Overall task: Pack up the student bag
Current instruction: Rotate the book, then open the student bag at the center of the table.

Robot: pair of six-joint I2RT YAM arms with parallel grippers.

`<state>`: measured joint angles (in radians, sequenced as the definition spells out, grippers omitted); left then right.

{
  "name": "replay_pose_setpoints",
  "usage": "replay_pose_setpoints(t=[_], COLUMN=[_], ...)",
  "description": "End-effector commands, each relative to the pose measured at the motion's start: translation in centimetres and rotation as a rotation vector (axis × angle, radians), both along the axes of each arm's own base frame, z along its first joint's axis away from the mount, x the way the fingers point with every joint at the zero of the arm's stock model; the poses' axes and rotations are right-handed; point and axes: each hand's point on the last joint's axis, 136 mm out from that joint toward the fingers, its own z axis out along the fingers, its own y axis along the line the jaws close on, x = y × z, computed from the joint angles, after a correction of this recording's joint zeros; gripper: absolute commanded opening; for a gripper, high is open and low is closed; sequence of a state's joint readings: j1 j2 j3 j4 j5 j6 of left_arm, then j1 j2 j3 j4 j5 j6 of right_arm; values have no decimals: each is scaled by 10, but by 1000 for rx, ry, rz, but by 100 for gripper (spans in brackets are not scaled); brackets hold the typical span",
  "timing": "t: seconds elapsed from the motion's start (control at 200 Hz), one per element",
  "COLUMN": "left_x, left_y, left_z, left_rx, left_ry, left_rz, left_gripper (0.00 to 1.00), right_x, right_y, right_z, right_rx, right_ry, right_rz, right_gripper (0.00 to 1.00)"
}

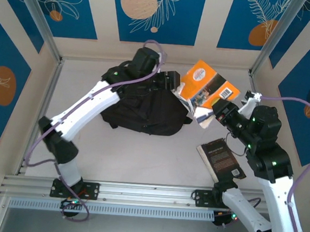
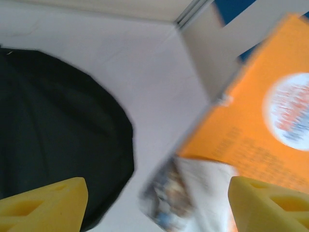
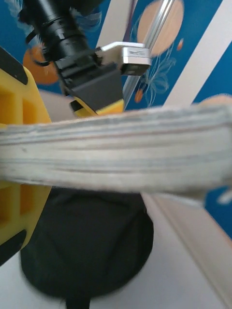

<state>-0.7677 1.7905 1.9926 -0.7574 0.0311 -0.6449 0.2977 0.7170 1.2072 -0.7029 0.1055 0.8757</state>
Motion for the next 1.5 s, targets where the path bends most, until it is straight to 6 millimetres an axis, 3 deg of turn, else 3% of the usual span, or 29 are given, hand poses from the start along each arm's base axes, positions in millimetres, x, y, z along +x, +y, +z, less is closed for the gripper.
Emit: replay_pose_setpoints(t=[0.0,0.15,0.29,0.37,0.585,0.74,0.87,0.985,1.095,1.22,1.495], left_x=[-3,21,37,40,39,49,59,58,53,45,28], left_y=[34,64,90,92,74,93,115,110,99,95,102], left_z=[-58,-81,-118,-135,-169,-183,-197,-209,-204,-183,-106], left_rx=[340,576,701,698,651,754,757,696,622,550,382], left_ry=[81,28,81,126,183,176,197,246,245,225,121], left_rz=[13,91,124,120,72,132,200,168,126,106,95], left_gripper=[78,79,79,79,80,79,68,43,18,0,0], right_x=[-20,-29,-35,-37,-41,-42,-42,-41,-40,-38,-26], right_y=[-24,-29,-31,-31,-27,-24,-20,-18,-17,-17,-33], right_z=[-25,-33,-36,-38,-44,-47,-48,-48,-46,-42,-43], right_rx=[-213,-216,-208,-209,-203,-180,-164,-155,-154,-161,-240], right_ry=[77,96,100,105,109,115,114,109,98,75,87], right_rz=[-30,-42,-48,-44,-18,-3,14,19,24,27,-63], right_gripper=[0,0,0,0,0,0,0,0,0,0,0])
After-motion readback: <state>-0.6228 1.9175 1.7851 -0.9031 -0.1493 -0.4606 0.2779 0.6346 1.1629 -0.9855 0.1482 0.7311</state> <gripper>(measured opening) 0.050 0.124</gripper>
